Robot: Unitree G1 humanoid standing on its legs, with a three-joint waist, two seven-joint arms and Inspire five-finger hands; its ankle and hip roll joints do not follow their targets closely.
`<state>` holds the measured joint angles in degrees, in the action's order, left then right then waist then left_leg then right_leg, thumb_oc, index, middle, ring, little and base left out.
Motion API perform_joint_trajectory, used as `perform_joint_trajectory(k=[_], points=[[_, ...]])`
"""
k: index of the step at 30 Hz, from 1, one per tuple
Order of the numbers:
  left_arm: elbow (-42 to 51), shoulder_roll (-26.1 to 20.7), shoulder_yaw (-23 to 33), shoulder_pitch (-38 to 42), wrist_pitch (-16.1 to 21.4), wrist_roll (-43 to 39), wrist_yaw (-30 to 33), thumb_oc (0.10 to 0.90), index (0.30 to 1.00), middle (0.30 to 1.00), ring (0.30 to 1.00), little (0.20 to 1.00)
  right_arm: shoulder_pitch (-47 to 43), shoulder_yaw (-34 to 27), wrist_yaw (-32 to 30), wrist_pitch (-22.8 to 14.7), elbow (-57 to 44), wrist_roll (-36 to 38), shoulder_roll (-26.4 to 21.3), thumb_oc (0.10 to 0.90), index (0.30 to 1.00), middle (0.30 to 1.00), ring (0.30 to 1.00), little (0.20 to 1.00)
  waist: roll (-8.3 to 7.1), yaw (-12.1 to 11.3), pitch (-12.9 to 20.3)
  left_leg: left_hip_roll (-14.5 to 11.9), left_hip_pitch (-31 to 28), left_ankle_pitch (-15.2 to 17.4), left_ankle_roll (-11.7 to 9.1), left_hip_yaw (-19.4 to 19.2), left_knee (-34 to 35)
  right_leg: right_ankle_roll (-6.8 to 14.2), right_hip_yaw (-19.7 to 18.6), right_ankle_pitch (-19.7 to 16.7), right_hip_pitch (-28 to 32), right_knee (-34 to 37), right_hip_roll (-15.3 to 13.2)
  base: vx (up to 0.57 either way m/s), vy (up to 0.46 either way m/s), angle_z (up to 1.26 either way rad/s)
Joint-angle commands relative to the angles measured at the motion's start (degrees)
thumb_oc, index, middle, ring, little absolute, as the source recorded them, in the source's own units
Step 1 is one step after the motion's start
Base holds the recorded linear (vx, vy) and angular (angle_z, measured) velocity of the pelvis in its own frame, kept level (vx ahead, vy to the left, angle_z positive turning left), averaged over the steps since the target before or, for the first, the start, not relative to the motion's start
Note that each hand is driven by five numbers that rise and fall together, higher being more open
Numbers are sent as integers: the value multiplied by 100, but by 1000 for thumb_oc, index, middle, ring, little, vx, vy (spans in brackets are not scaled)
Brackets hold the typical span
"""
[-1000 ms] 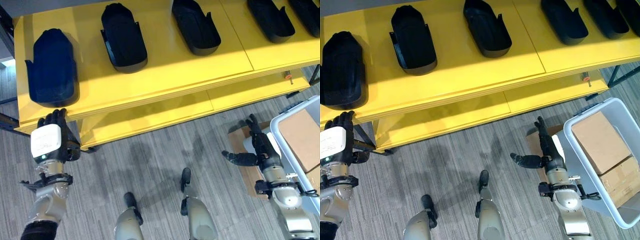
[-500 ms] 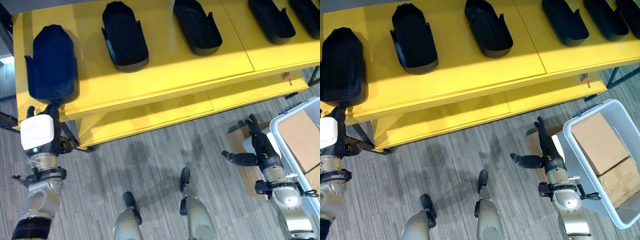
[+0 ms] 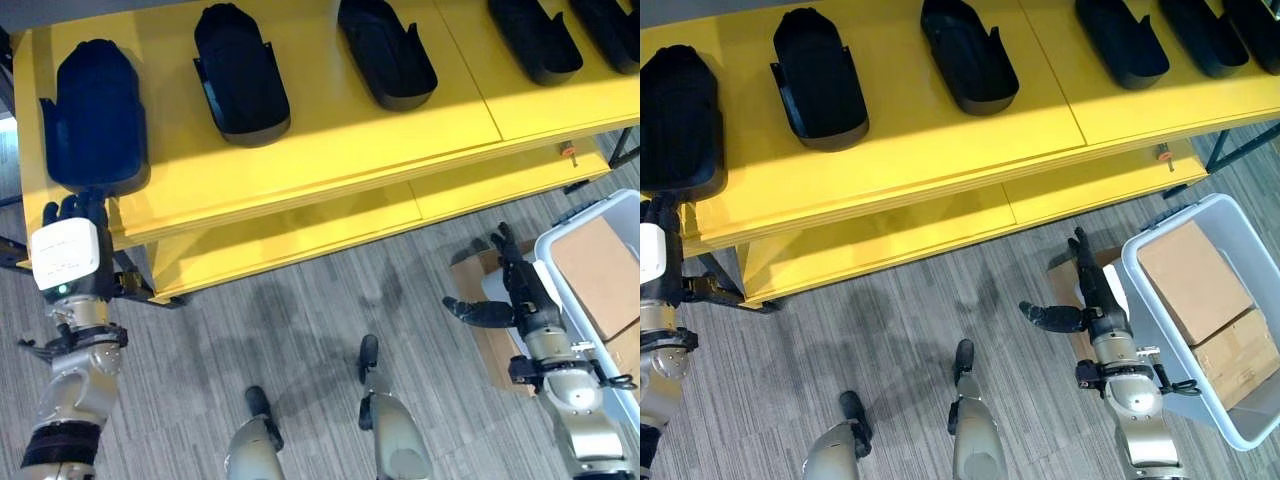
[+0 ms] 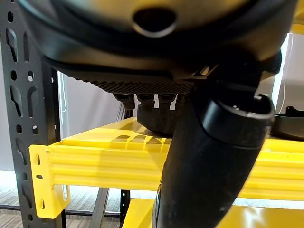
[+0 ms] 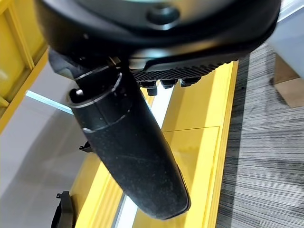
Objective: Move parts from the plastic box to the shelf.
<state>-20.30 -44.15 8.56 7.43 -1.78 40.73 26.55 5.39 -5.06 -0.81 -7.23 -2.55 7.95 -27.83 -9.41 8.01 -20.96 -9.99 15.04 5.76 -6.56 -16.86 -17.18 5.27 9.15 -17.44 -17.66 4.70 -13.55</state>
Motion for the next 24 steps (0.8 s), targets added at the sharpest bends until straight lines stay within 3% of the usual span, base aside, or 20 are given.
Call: perform_joint_trajectory(k=[1, 24], points=[[-37, -457, 213, 533, 128, -152, 253, 900, 1000, 1000, 1000, 1000, -352, -320, -153, -559, -472, 76, -311, 900, 1000, 1000, 1000, 1000, 159, 95, 179, 264, -130, 58, 294, 266, 412, 434, 258, 990, 642, -391, -209, 10, 8, -3], [-210, -522, 122, 794, 112, -438, 204, 900, 1000, 1000, 1000, 1000, -406, -265, -155, -513, -451, 103, -368, 900, 1000, 1000, 1000, 1000, 82, 162, 149, 259, 27, 71, 312, 220, 298, 447, 195, 924, 512, -401, -218, 1, 3, -1]])
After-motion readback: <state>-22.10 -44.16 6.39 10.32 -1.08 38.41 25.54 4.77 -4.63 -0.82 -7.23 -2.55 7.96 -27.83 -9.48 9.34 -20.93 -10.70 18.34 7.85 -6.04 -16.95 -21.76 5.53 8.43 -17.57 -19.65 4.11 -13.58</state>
